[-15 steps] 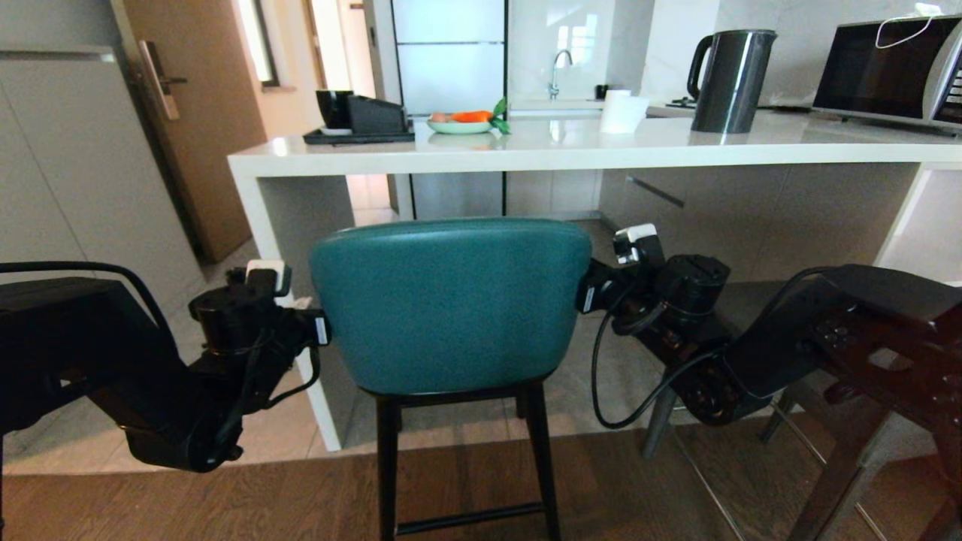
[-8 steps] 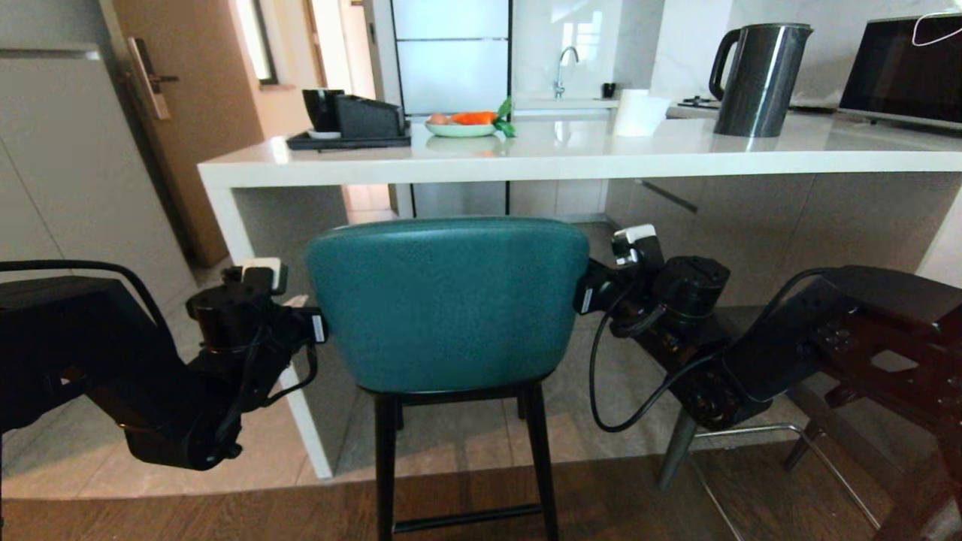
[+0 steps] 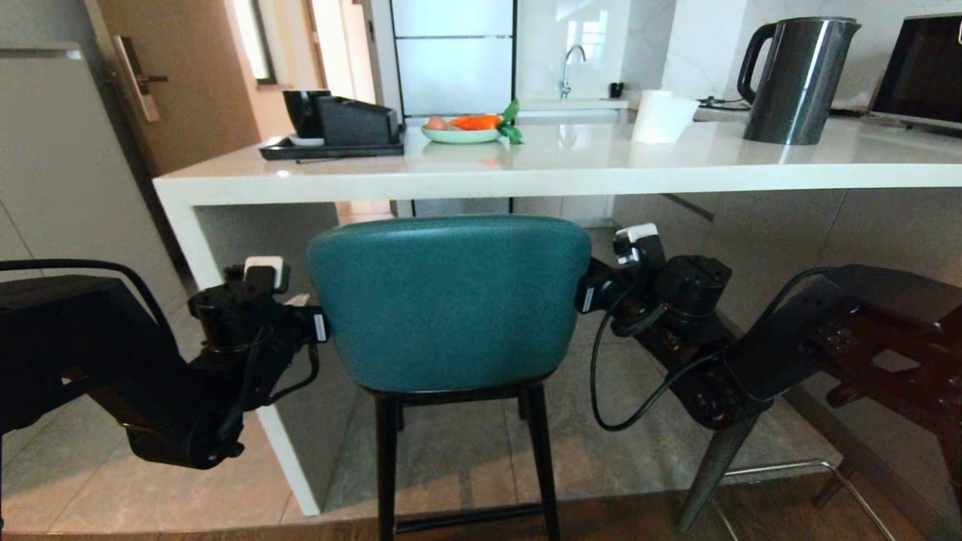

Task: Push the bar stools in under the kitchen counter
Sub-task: Push the blue chair back under the dining table

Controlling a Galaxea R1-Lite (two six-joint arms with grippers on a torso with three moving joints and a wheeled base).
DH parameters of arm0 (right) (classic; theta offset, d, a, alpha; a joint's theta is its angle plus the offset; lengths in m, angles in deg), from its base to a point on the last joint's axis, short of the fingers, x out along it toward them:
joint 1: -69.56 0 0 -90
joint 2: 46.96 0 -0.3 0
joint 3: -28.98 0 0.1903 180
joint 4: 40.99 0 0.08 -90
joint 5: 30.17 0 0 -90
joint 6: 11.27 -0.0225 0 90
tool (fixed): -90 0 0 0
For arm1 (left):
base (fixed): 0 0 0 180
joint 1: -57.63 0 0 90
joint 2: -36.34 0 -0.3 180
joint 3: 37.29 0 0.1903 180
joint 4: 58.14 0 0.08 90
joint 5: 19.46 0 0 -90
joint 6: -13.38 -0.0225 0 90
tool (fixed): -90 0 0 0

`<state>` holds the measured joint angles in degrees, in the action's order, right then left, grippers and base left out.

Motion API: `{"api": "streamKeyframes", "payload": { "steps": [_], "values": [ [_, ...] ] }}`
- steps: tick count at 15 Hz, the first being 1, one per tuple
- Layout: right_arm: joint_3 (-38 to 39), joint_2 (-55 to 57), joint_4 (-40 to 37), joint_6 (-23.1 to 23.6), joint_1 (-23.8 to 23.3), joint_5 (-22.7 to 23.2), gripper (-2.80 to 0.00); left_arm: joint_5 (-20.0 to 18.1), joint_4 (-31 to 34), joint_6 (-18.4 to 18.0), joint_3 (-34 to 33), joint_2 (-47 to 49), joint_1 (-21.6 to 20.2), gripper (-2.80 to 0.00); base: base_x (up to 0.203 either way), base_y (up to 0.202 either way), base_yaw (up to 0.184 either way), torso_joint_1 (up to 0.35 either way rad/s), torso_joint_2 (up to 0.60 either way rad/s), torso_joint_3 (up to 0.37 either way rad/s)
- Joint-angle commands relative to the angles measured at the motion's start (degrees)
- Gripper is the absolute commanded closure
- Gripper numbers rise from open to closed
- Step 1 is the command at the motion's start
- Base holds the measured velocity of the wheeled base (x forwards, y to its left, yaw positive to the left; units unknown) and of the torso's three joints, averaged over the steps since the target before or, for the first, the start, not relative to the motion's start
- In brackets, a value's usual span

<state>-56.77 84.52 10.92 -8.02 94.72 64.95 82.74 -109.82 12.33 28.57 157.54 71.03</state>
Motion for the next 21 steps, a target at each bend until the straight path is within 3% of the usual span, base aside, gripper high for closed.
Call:
{"api": "streamKeyframes", "payload": {
  "steps": [1,5,10,13,17,21],
  "values": [
    [0.0,0.1,0.4,0.1,1.8,0.2,0.00,0.0,-0.6,-0.1,0.0,-0.8,0.2,0.00,0.186,0.000,0.001,-0.002,0.00,0.004],
    [0.9,-1.0,0.5,0.1,2.0,0.1,0.00,0.2,-0.6,0.0,-0.4,-1.5,0.2,0.00,0.158,0.000,0.002,0.005,0.00,0.005],
    [1.5,-2.3,0.5,0.1,2.6,-1.2,0.00,0.4,-0.6,-0.1,-0.4,-2.6,0.2,0.00,0.000,0.000,0.000,0.000,0.00,0.000],
    [-1.3,-1.6,-1.5,-0.1,2.6,-1.7,0.00,0.0,-0.3,-0.2,1.9,-1.5,-0.1,0.00,0.000,0.000,0.000,0.000,0.00,0.000],
    [-9.2,2.4,-4.8,-0.2,2.5,-6.4,0.00,0.0,-0.2,-0.3,5.4,3.3,0.1,0.00,0.000,0.000,0.000,0.000,0.00,0.000],
    [-10.5,4.3,-5.9,-0.3,2.3,-7.0,0.00,0.1,-0.2,-0.3,7.2,5.1,-0.4,0.00,0.000,0.000,0.000,0.000,0.00,0.000]
  ]
}}
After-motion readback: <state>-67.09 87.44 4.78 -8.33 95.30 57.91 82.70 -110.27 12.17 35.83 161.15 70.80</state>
